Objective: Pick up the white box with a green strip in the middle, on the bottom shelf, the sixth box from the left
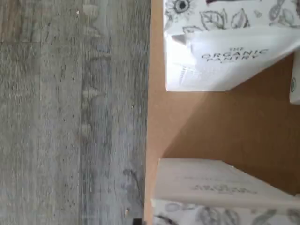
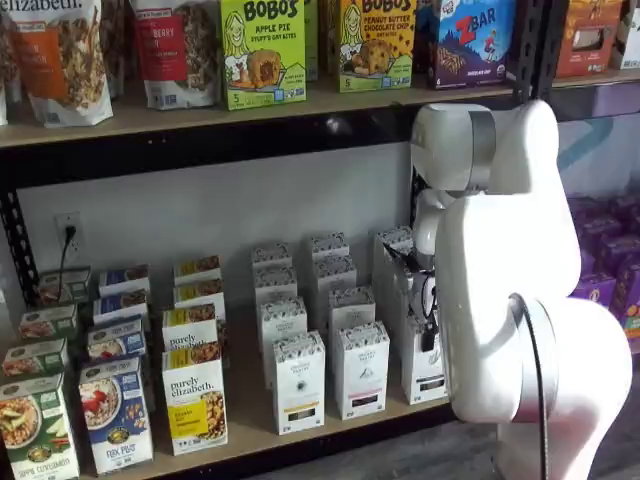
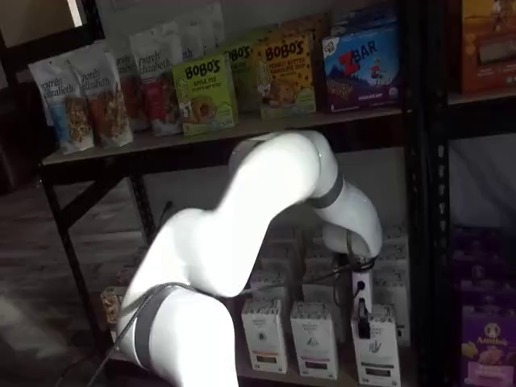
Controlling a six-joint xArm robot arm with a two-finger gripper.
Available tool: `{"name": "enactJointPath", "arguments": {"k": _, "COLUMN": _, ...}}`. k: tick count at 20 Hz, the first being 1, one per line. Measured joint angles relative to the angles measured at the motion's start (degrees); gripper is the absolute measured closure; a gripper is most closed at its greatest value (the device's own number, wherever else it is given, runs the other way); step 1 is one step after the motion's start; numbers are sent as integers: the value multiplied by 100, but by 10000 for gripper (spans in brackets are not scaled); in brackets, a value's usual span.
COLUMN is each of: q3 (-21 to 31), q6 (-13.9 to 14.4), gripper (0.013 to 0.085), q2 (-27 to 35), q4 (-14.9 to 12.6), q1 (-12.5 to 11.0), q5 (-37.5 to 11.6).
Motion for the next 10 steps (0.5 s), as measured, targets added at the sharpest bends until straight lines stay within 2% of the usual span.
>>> {"name": "enactJointPath", "arguments": {"k": 1, "q3": -3, "q6": 0, "gripper": 330, "q2": -6, "q4": 1, "q1": 1, "q5": 17}}
{"name": "enactJointPath", "arguments": {"k": 6, "q3": 39, "q6": 65, "gripper": 330, "q2": -56, "q4": -70, "q1": 6, "q5": 47}}
{"name": "enactJointPath", "arguments": {"k": 7, "q3": 40, "q6": 97, "gripper": 370, "q2": -62, "q4": -106, "q1": 9, "q5": 70}}
{"name": "enactJointPath", "arguments": {"k": 10, "q3": 49, "q6": 163, "gripper": 410, "q2": -83, "q4": -174, "q1": 19, "q5": 131}}
